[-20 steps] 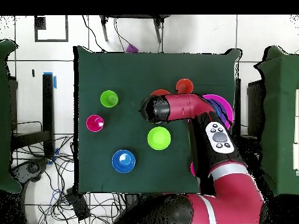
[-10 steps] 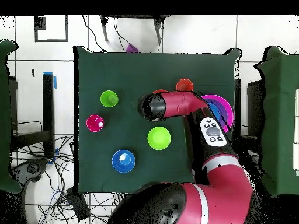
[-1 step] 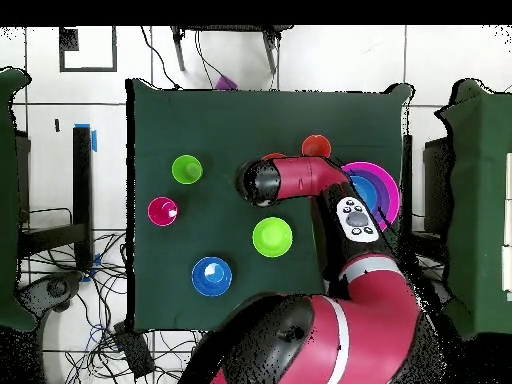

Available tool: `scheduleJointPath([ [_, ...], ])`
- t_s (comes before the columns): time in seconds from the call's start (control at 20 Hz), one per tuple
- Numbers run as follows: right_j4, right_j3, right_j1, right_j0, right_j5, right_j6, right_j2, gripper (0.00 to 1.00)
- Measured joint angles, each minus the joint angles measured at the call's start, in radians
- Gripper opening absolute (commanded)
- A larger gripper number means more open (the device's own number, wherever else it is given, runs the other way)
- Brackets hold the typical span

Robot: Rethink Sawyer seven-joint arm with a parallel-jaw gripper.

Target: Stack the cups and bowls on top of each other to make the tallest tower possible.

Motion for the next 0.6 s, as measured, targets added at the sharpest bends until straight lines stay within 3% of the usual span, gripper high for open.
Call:
scheduleJointPath([
  [0.05, 0.0, -0.006, 0.007, 0.004, 0.0, 0.0, -0.005, 0.0],
  [0.6, 0.001, -0.047, -0.001, 0.055, 0.0, 0.0, -0.057, 0.0],
])
